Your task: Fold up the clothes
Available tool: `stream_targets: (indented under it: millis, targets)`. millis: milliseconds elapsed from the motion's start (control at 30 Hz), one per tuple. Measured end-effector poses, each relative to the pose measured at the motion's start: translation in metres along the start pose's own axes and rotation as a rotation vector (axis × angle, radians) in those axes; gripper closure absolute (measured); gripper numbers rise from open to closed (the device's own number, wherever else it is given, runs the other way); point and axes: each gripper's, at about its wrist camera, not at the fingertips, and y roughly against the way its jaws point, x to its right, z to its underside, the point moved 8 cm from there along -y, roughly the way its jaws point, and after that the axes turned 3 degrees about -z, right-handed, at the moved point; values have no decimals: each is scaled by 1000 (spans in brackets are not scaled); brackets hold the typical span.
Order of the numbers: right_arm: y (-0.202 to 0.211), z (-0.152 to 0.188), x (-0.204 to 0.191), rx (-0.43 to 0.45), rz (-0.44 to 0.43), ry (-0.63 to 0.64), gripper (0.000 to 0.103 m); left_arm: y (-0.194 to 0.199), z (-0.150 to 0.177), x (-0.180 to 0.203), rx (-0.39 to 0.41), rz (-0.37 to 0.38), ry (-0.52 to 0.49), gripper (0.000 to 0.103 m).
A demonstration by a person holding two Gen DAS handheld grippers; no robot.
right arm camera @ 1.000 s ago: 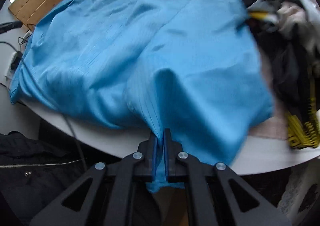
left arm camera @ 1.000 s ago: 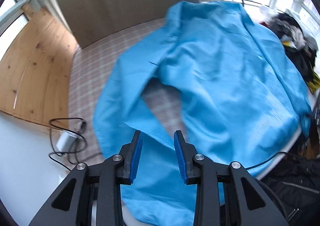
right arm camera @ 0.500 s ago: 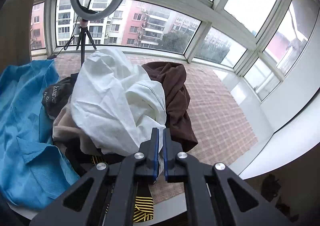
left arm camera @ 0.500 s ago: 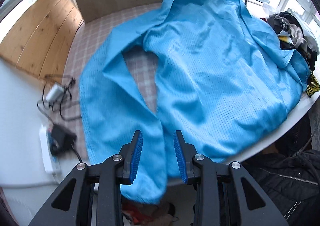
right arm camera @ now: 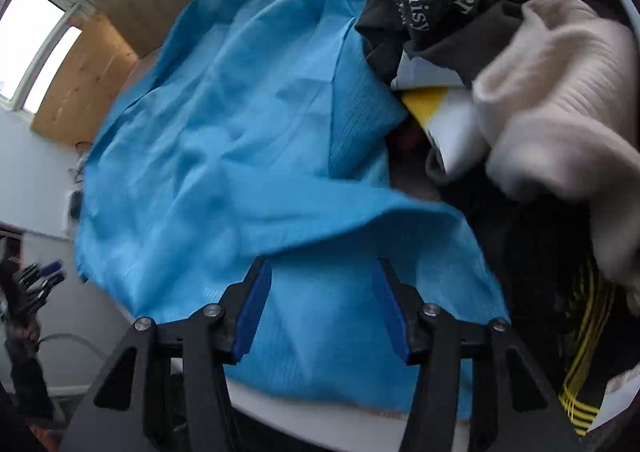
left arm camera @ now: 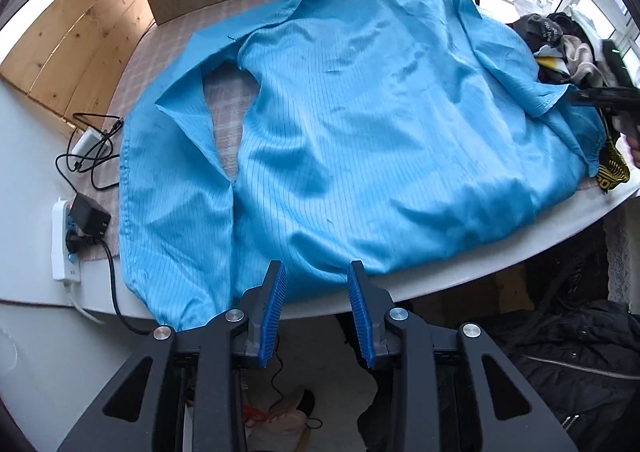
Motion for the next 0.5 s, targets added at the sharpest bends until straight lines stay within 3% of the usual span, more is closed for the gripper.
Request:
stream_targets:
  millis: [100,133,167,200,267,333,433,500]
  targets:
    - [-23,-11,1,-2,20,-48,51,-1,6,-2,-10,-44,-2,72]
    - [-29,-15,0,12,24,-45,61,-2,8,-5,-14,-48,4,72]
    - [-29,-18,-1,29,14,-42,96,-4,10,-8,-19,-47,14,72]
    - [-27,-21,-3,46,0,-42,101,-6,11,-11,-22,-47,22,72]
    - [-23,-27,-6,79,-29,-42,102,-9,12,-16,-25,-54,29,72]
    - [11,-36,-17,169,-36,-3,102,-12,11,-20,-27,-65,31,72]
    - [98,-58,-33,358,-49,56,102,-16,5,-24,-25,-58,41,72]
    - [169,-76,-32,518,40,108,102,-19,0,-27,-22,-50,46,72]
